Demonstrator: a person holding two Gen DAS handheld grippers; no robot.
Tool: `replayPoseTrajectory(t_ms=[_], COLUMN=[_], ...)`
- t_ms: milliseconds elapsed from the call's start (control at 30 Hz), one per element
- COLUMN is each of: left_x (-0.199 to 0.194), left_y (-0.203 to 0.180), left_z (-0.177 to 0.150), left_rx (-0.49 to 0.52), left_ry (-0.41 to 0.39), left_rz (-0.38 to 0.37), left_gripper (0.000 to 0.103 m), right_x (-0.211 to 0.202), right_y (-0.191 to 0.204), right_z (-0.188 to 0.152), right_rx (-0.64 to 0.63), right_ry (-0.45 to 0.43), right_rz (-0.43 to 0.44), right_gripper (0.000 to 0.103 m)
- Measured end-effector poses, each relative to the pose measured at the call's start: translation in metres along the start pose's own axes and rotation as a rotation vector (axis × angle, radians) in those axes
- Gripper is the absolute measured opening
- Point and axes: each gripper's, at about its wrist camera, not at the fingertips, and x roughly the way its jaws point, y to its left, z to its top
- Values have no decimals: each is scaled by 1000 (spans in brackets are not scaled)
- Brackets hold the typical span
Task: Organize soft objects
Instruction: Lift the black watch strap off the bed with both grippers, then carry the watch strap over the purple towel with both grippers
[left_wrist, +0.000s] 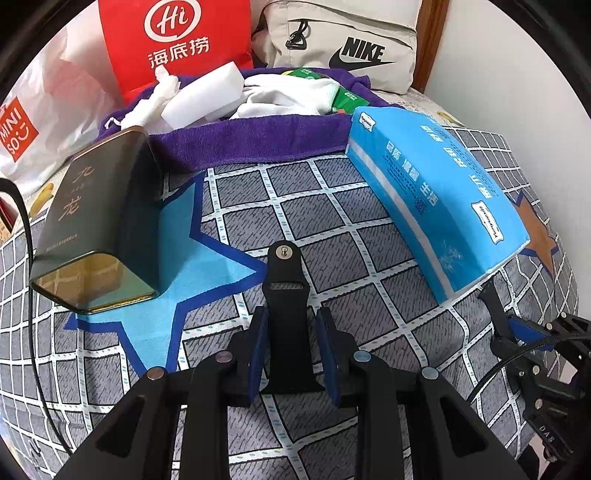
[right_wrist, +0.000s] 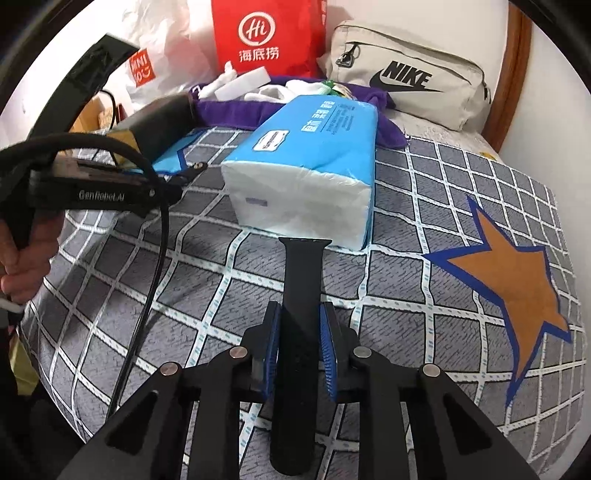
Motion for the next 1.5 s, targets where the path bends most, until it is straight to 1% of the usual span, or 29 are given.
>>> replayPoseTrajectory(t_ms=[133,233,333,433,600,767,900,1067,1167,1500], left_x=[0,-3,-13,-27,-48,-63,-74,-88,-92,-95], left_y=[2,10,16,18,23,31,36,43,50,83], left_z=[0,1,-1,-3,-3,2,7,18,26,61], left_rx=[-3,-29,-40,-41,-47,-58,-60,-57,-65,-105], left_ry=[-12,0,-13,-33,-66,-98,-121,-151,-164,-210], left_rz=[-4,-39,-52,-90,-94,-100,-105,-96,-100,-69], left_gripper=[20,20,20,20,20,20,20,20,20,20], right_x=[-4,-16,-25,-33,-46,-52,-57,-59,-56,-37], right_y=[1,3,6,10,14,13,11,4,0,-21], right_z=[1,4,7,10,20,34,51,77,94,159], right_rx=[5,6,2,-4,-13,-25,-34,-44,-50,-38], right_ry=[12,-1,-6,-14,-47,-62,-90,-126,-141,-191], right_rz=[11,43,49,61,88,111,136,144,149,153], right_gripper=[21,21,21,21,21,21,21,21,21,21])
